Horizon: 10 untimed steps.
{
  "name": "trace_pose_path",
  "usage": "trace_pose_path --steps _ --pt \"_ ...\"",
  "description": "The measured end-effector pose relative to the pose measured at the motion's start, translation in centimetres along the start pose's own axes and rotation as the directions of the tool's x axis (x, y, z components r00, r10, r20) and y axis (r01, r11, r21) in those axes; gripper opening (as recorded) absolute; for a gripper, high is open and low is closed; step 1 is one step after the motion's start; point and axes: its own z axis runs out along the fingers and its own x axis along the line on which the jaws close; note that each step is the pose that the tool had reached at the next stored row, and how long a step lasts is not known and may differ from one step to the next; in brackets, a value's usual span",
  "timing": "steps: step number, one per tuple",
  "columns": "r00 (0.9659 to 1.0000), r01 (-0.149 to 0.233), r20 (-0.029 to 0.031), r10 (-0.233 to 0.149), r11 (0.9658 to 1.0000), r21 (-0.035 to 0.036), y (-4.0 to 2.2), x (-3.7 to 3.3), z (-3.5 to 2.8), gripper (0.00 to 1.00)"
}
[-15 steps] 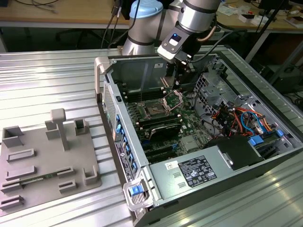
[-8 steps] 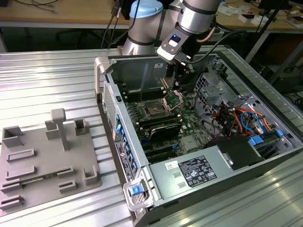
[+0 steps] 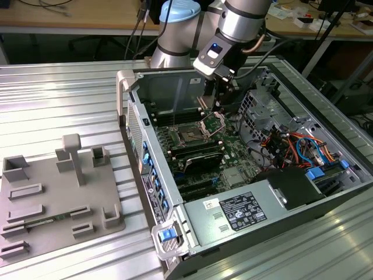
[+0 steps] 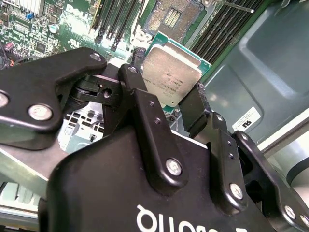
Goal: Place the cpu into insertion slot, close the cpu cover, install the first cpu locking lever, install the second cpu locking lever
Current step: 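Place the cpu into insertion slot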
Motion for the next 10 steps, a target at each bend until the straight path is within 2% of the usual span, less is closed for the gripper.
trace_pose_path --steps 4,8,10 --pt "1.0 0.0 0.0004 0.0 1.0 0.0 -0.02 -0.02 0.69 0.55" --pt "1.0 0.0 0.0013 0.0 1.0 0.0 -0.05 -0.05 1.64 0.55" --pt "1.0 0.0 0.0012 0.0 1.0 0.0 -0.05 -0.05 1.84 0.55"
